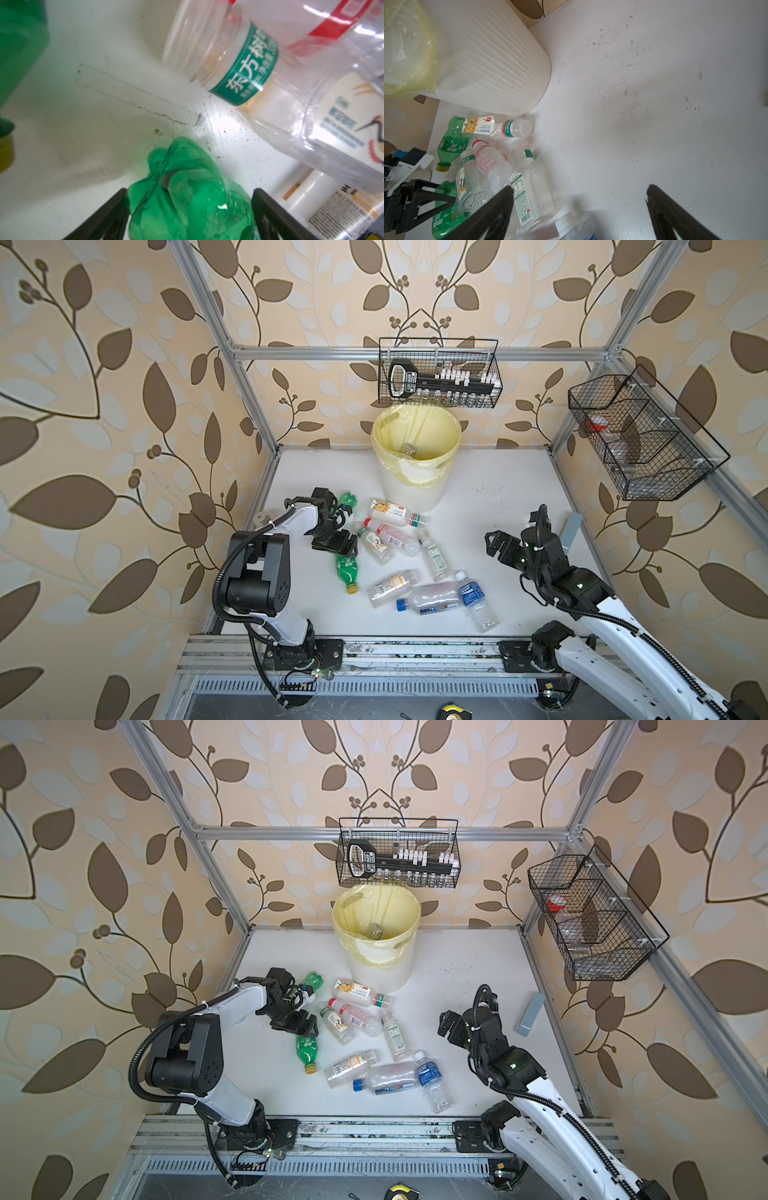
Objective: Throw the plastic bottles in the bin
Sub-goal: 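Close the left gripper on the green soda bottle's base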
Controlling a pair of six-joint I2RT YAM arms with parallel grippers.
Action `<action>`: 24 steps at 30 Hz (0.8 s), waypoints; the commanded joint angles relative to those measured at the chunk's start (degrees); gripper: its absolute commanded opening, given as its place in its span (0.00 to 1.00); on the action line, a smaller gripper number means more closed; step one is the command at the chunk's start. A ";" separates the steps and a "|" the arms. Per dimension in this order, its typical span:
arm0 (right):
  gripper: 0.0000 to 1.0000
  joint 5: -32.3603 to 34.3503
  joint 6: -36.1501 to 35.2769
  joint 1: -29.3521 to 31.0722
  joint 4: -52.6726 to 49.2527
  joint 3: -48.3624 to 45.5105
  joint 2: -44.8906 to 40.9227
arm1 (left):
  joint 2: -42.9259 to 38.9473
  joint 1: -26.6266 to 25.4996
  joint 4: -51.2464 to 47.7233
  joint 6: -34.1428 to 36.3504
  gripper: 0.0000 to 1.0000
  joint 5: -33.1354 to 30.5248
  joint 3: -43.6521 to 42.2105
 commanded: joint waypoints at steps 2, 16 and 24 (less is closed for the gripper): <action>1.00 -0.37 0.01 -0.35 0.14 -0.01 -1.37 | 1.12 -0.31 -0.74 0.08 0.81 -0.52 0.02; 1.00 -0.65 -0.63 -0.79 0.34 -0.69 -2.02 | -0.25 -0.30 -3.82 1.44 0.55 1.70 2.09; 1.00 -1.35 -1.21 -0.88 0.57 -0.57 -2.02 | 0.82 -0.29 -7.91 3.65 0.49 5.33 6.31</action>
